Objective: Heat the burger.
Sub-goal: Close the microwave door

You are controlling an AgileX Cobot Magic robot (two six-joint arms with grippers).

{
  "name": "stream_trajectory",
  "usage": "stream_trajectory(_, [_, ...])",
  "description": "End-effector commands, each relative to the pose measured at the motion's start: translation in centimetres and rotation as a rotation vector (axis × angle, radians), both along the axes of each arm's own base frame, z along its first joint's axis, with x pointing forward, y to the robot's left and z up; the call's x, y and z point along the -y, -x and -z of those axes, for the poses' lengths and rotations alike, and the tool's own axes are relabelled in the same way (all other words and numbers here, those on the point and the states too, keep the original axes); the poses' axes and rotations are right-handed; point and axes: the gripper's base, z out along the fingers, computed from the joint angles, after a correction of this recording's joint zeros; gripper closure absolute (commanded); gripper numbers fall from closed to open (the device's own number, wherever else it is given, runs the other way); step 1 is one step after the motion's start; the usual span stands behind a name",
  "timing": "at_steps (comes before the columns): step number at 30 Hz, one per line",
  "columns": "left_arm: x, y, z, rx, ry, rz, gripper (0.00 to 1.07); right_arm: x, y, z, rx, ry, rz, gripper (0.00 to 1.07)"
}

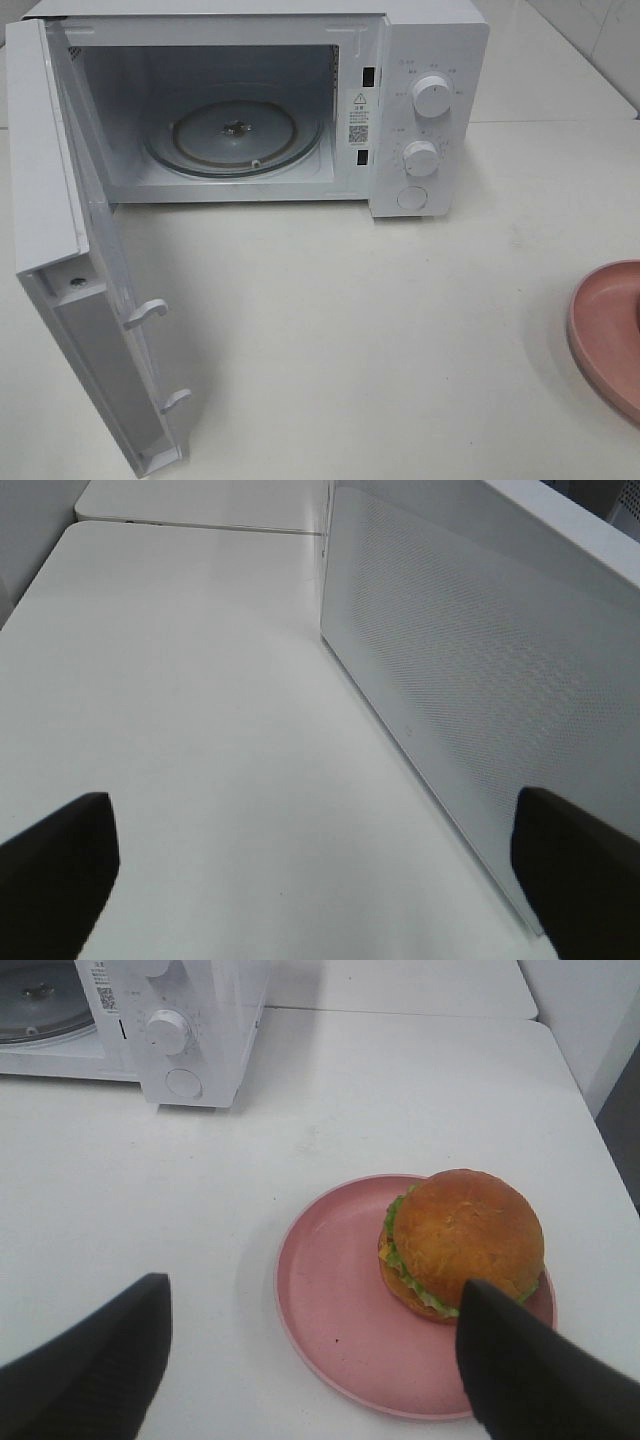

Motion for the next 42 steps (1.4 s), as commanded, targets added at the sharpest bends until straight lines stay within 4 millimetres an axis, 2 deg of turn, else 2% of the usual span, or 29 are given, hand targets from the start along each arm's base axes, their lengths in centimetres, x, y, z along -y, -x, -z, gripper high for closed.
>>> stream_trajectory(1, [0.0,0.2,0.0,0.028,0.000,-0.003,0.07,0.0,0.3,0.0,0.040,0.007,0.000,0.31])
stream_trajectory(30, [0.1,0.2,-0.1,0.027,0.019,0.006,0.07,0.0,0.3,0.0,0.040,0.007,0.000,0.31])
stream_trajectory(33, [-0.2,-0.3,-0.7,0.031,0.021,-0.035,0.10,0.0,0.3,0.0,0.040,0.007,0.000,0.31])
stream_trajectory(35, [-0.5,-1.1,-1.3,0.033,0.023,-0.053,0.16,0.0,0.3,0.0,0.040,0.007,0.000,0.31])
stream_trajectory(36, [-0.5,-1.1,-1.3,0.033,0.023,-0.053,0.16,0.0,0.3,0.0,0.040,0.007,0.000,0.31])
stream_trajectory(38, [-0.7,-2.2,-1.5,0.009,0.017,-0.062,0.30,0.0,0.3,0.0,0.040,0.007,0.000,0.31])
stream_trajectory(39, [-0.7,-2.2,-1.5,0.009,0.017,-0.062,0.30,0.0,0.3,0.0,0.040,0.007,0.000,0.31])
stream_trajectory(40, [-0.9,-3.1,-1.6,0.003,0.003,-0.075,0.44,0.0,0.3,0.0,0.040,0.007,0.000,0.32])
stream_trajectory(41, [-0.9,-3.1,-1.6,0.003,0.003,-0.075,0.44,0.0,0.3,0.0,0.040,0.007,0.000,0.32])
stream_trajectory(42, [-1.0,-3.5,-1.6,0.002,0.000,-0.078,0.54,0.0,0.3,0.0,0.040,0.007,0.000,0.32])
